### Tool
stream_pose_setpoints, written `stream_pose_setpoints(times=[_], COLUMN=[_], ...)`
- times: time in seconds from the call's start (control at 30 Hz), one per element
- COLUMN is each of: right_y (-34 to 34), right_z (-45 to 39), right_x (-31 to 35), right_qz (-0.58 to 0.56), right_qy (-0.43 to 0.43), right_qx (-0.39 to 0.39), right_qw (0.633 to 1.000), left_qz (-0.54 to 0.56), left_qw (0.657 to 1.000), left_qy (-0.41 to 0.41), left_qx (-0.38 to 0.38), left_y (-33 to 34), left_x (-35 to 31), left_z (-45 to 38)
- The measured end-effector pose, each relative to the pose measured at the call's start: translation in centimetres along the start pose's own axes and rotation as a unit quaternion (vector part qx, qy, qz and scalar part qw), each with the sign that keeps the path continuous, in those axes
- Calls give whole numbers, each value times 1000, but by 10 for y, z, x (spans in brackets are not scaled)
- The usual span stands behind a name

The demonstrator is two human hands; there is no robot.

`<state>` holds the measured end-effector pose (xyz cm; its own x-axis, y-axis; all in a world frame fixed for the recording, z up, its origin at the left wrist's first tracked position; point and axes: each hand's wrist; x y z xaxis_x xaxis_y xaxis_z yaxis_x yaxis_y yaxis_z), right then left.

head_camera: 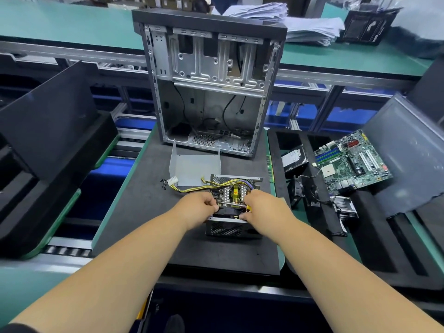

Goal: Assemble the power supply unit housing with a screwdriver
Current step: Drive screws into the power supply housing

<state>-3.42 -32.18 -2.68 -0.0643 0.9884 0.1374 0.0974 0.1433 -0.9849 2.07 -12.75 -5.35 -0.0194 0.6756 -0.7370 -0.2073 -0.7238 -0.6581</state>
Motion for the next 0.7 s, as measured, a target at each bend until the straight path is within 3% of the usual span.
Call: stream_pose_setpoints(times=[0.13,0.33,0.5,0.7], right_y=[1,-2,5,14], right_z=[-1,-6,-3,1], right_x=[1,-1,0,3], right_qz=[-20,-78,-136,-109], right_qy=[10,105,148,117], right_qx=[11,43,14,-27], right_qw=[1000,990,979,987], left_qz=[-9,-85,-113,-109], left_qw=[1000,995,991,990], left_qy=[10,46,61,80], left_qx=[11,-14,-26,-45], left_y=[1,-1,-1,1], left_x=[2,-3,-6,-5], left_z=[3,6,5,7])
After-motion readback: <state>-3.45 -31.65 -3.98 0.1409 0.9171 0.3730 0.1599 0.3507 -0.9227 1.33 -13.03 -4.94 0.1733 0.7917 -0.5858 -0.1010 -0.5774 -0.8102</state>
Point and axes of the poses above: each hand's wrist, its own z-axis away from the middle knuckle, its own y-axis out of the palm, x = y × z, and after that the axes turned 15 degrees about -x, right-handed
